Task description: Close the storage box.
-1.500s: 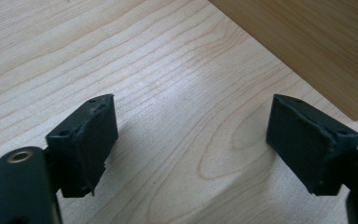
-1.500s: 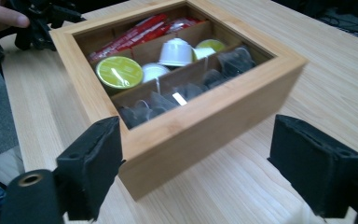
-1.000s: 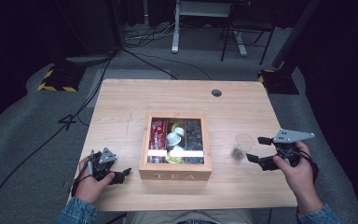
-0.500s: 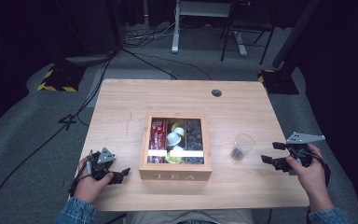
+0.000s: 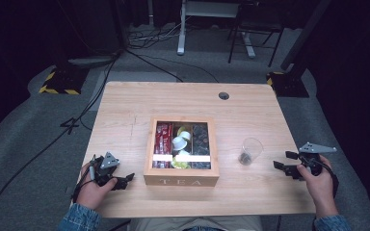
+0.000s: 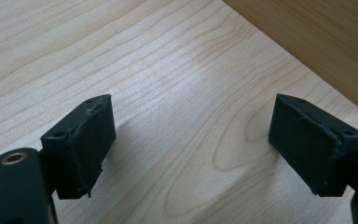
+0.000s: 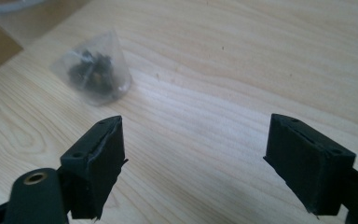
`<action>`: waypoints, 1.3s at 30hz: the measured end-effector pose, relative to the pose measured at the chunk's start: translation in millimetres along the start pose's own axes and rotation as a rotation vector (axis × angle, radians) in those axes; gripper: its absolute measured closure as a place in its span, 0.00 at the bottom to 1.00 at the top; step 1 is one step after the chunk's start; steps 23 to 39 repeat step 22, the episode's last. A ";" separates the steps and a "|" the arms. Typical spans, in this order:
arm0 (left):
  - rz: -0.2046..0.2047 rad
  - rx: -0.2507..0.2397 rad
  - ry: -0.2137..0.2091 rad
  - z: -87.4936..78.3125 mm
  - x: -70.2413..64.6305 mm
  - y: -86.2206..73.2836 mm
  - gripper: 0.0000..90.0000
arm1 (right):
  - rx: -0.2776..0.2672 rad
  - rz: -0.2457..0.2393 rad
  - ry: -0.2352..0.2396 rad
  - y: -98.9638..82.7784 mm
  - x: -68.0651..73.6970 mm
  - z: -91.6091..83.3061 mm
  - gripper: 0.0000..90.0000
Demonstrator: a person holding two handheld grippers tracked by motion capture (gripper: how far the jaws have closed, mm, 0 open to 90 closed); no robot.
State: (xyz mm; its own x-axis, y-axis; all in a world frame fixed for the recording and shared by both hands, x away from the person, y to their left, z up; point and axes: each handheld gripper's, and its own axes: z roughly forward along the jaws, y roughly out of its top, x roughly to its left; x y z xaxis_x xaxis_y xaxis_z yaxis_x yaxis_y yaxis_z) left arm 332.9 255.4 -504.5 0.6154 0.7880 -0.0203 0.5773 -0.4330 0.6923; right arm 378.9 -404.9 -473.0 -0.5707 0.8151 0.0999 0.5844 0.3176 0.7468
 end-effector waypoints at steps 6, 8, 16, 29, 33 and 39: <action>-0.001 0.000 0.000 0.0 -0.1 0.0 0.17 | 0.014 -0.020 -0.011 -10.4 -1.9 11.9 0.22; -0.001 0.000 0.000 0.0 -0.1 0.0 0.17 | 0.024 -0.028 -0.021 -13.5 -2.0 15.5 0.21; -0.002 0.001 0.002 0.0 -0.3 0.0 0.17 | 0.024 -0.090 -0.059 -19.0 2.9 25.3 0.16; -0.003 0.002 0.005 0.1 -0.7 0.1 0.16 | 0.027 -0.079 -0.072 -18.9 4.3 26.0 0.14; -0.003 0.002 0.005 0.1 -0.7 0.1 0.16 | 0.027 -0.079 -0.072 -18.9 4.3 26.0 0.14; -0.003 0.002 0.005 0.1 -0.7 0.1 0.16 | 0.027 -0.079 -0.072 -18.9 4.3 26.0 0.14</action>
